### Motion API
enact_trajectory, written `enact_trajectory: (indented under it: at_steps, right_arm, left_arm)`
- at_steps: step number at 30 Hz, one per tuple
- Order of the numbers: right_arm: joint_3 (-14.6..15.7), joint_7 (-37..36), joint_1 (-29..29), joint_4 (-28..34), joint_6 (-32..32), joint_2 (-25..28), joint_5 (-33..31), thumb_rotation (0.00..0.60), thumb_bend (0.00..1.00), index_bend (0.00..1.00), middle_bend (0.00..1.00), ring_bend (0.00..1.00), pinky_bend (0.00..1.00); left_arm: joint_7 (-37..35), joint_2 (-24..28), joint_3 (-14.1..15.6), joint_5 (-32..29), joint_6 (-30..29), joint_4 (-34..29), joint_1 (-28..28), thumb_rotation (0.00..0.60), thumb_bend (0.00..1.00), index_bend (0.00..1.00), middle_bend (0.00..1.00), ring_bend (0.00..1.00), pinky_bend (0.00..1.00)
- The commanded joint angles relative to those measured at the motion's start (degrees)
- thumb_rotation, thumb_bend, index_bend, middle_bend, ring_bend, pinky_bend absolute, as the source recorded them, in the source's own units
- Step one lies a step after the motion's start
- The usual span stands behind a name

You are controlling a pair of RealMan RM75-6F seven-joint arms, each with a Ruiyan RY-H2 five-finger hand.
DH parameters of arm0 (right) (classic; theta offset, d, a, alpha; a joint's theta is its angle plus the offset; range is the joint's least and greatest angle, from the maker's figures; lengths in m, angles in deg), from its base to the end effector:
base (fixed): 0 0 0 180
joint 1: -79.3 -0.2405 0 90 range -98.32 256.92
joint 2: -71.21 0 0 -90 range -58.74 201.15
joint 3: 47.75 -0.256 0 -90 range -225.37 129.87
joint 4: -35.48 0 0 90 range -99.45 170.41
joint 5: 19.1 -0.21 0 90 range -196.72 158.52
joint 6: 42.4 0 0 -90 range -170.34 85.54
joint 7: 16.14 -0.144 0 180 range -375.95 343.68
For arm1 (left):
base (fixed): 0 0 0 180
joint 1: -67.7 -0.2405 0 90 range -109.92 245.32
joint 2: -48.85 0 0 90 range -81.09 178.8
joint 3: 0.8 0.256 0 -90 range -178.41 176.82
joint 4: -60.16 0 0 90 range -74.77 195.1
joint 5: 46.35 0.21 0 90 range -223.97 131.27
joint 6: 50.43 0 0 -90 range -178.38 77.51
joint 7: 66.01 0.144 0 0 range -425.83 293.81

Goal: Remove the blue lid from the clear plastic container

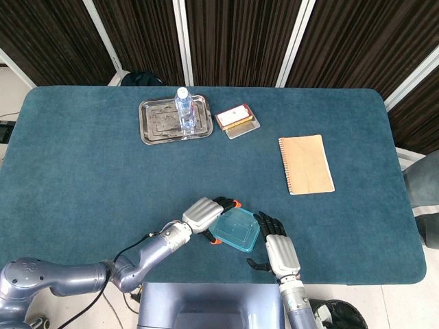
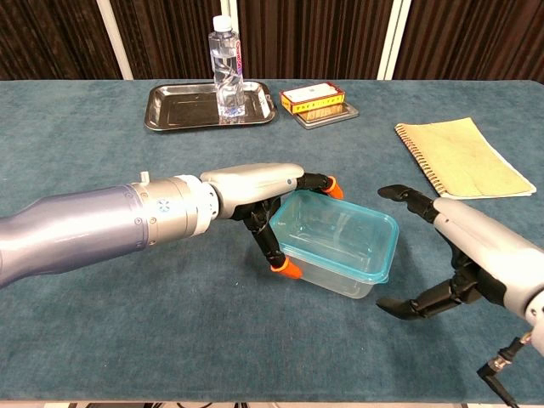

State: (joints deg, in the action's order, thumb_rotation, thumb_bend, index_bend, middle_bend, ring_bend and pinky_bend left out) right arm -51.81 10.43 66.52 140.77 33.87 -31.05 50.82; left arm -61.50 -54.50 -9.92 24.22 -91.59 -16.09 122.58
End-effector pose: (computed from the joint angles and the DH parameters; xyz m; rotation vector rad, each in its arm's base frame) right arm -0.1445 -0.1852 -0.0429 1.4196 -1.4550 1.0792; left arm -0.0538 0.3130 -0.1193 -2.2750 -1.1402 -1.0440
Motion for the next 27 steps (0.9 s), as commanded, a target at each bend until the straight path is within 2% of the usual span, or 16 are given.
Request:
enact_trajectory:
  at_steps: [1, 27]
  right_arm:
    - [-0.52, -0.12, -0.2, -0.31, 0.33, -0.66, 0.06, 0.6, 0.28, 0.0, 0.0, 0.0, 0.0]
    - [-1.44, -0.6, -0.6, -1.64, 1.43, -3.93, -0.87, 0.6, 0.28, 0.0, 0.0, 0.0, 0.0]
  left_arm:
    - [-0.15, 0.12, 0.03, 0.11, -0.06, -0.04, -0.03, 0.6, 0.19, 0.41, 0.43, 0.36, 0.45]
    - [-0.47, 0.41, 0.21, 0.14, -0.45, -0.37, -0.12, 0.6, 0.19, 0.41, 0.43, 0.36, 0.45]
